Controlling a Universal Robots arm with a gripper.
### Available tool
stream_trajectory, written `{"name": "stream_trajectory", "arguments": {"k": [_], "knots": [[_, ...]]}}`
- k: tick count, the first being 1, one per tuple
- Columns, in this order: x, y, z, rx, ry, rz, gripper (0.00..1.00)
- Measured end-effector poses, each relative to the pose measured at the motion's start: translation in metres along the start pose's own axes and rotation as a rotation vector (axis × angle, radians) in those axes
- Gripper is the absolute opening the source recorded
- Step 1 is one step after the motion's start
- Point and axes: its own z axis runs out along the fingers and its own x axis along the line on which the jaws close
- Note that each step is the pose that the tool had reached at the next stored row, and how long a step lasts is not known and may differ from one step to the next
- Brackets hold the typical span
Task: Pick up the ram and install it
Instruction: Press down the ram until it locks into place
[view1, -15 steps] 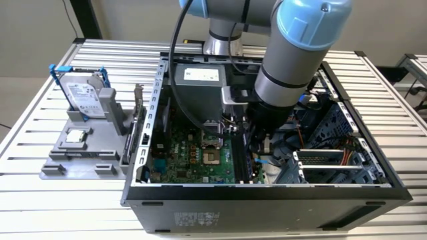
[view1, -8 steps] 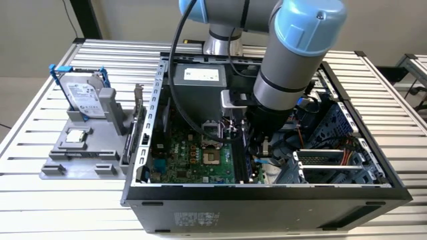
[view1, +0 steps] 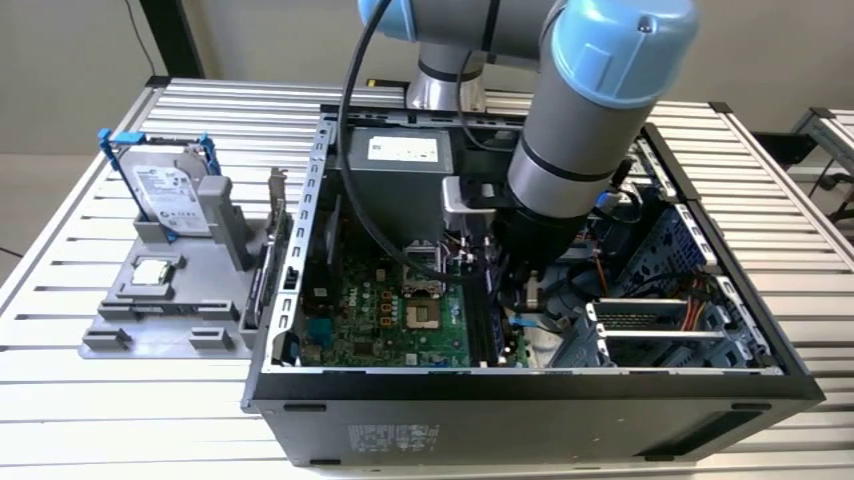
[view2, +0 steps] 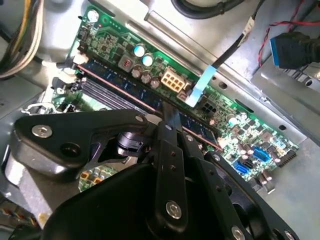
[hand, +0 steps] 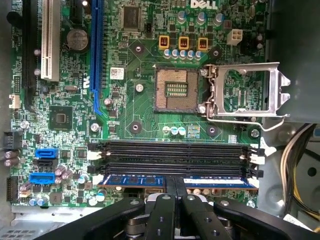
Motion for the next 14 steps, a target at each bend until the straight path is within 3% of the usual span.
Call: {"name": "stream_trajectory", "arguments": {"k": [14], "knots": [[-0.0014,0.0013,-0.0437,-0.0004,0.0041,0.000,0.00]]}}
